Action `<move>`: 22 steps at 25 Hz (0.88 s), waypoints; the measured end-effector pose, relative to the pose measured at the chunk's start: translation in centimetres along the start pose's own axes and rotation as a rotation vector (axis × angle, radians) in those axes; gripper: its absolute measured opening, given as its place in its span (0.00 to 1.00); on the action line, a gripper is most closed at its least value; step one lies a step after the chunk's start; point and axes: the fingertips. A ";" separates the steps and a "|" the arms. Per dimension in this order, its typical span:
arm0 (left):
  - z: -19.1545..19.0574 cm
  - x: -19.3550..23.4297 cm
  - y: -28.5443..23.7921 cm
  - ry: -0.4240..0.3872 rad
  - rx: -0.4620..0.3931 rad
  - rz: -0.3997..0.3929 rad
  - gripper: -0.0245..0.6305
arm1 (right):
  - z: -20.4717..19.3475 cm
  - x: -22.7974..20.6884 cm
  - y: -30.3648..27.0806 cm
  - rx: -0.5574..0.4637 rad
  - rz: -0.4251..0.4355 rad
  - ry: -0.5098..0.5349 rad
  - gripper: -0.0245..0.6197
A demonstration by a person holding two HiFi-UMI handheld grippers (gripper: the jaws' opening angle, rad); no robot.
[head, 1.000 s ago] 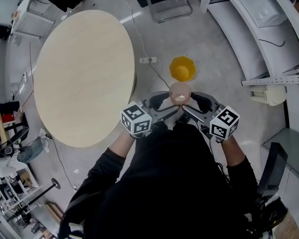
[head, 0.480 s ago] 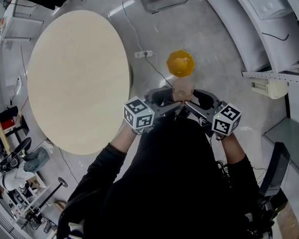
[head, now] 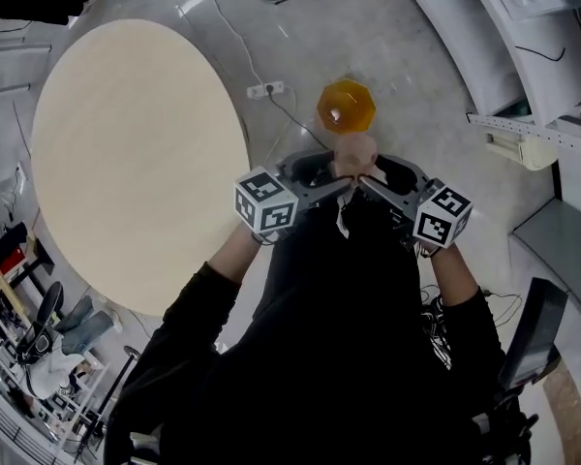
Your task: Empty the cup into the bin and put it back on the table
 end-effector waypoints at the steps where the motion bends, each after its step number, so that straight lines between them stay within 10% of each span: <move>1: 0.0 0.7 -0.1 0.006 0.006 -0.007 0.45 | 0.1 -0.5 -0.4 0.001 -0.005 -0.010 0.41; 22: -3.3 17.4 -7.0 0.314 0.038 -0.009 0.44 | -1.6 -16.3 -10.6 0.143 0.055 -0.186 0.41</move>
Point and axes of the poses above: the fingertips, and each gripper's own axes: y backward along the fingers, x to its left, z out of its top, and after that the axes turned 15 degrees about x, right-handed
